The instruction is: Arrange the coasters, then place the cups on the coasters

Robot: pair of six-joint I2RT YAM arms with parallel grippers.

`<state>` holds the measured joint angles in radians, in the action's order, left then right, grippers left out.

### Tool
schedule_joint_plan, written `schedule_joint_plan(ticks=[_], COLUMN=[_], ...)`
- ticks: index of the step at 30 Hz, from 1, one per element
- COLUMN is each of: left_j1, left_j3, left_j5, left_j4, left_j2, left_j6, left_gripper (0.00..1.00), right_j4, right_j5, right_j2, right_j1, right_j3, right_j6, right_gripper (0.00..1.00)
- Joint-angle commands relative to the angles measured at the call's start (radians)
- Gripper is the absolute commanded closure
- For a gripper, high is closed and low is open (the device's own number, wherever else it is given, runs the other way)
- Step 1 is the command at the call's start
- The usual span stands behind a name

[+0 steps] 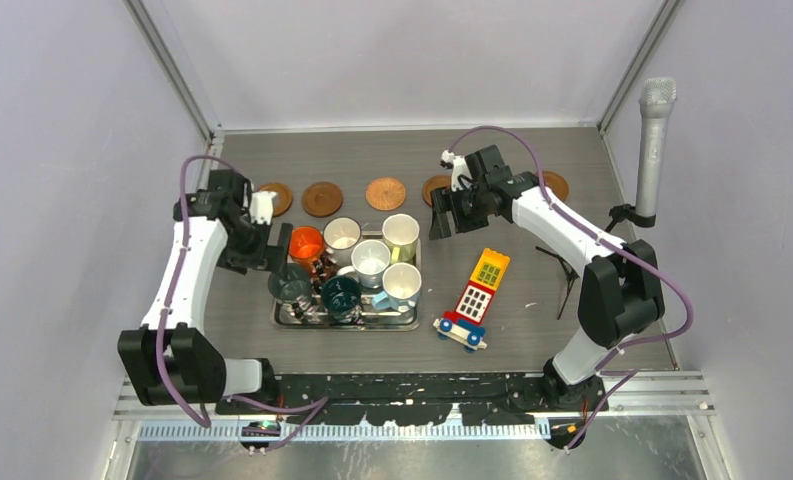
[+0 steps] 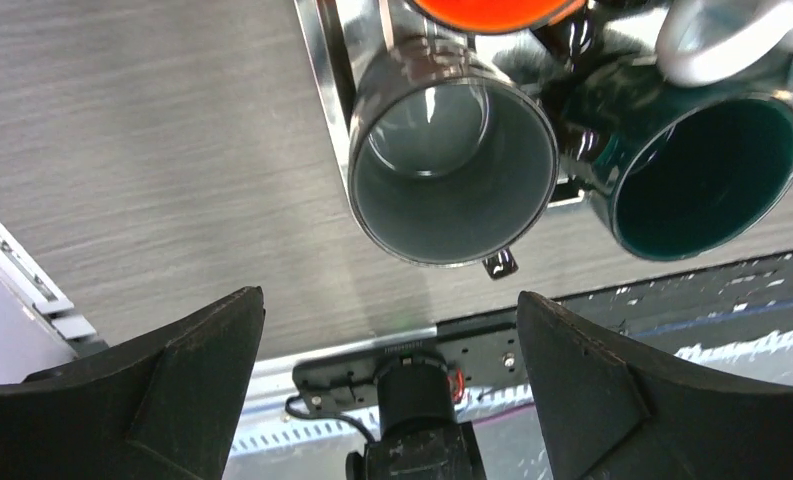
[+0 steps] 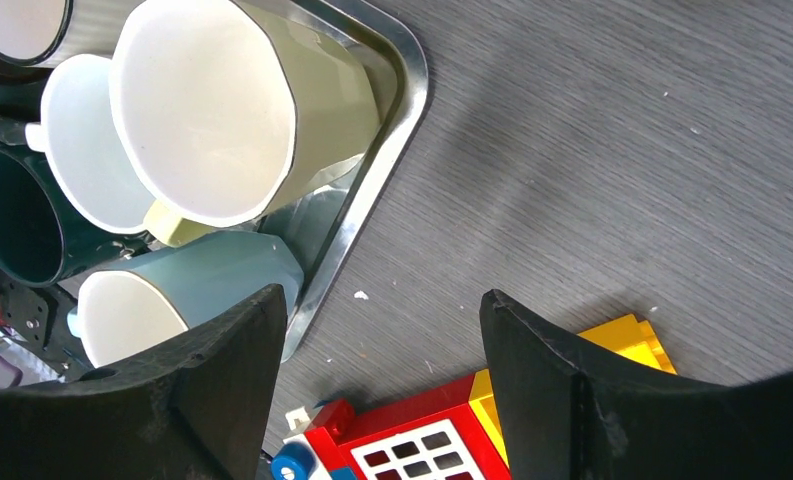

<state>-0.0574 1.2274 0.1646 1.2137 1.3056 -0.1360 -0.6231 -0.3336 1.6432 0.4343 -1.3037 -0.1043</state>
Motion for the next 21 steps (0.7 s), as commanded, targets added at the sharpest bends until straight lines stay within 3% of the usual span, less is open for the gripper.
schedule_joint_plan(ticks=[1,6,14,21], left_j1=[0.063,0.16,0.166,0.158], left_j3=[0.003,-0.049,-0.085,-0.069], left_j5=[-0.075,-0.156,-0.181,-0.185], left_j4=[0.023,-0.011,-0.105,-0.15], left_j2=[-0.024,0.018,0.098,0.146], left_j6=[0.01,-0.019,-0.024,-0.132], left_gripper=[0.0,0.0,0.0,0.19], right_j4=[0.002,0.002,0.002,-0.006], right_j5=[0.004,0.012,0.026,0.03], right_j2=[0.004,0.012,0.0,-0.003], right_j1=[-0.003,-0.004,-0.005,-0.008], right_j3=[-0.052,-0.062,-0.049,-0.041], right_j6=[0.016,0.021,0.036,0.042], right_gripper=[0.25,0.25,0.25,0.25])
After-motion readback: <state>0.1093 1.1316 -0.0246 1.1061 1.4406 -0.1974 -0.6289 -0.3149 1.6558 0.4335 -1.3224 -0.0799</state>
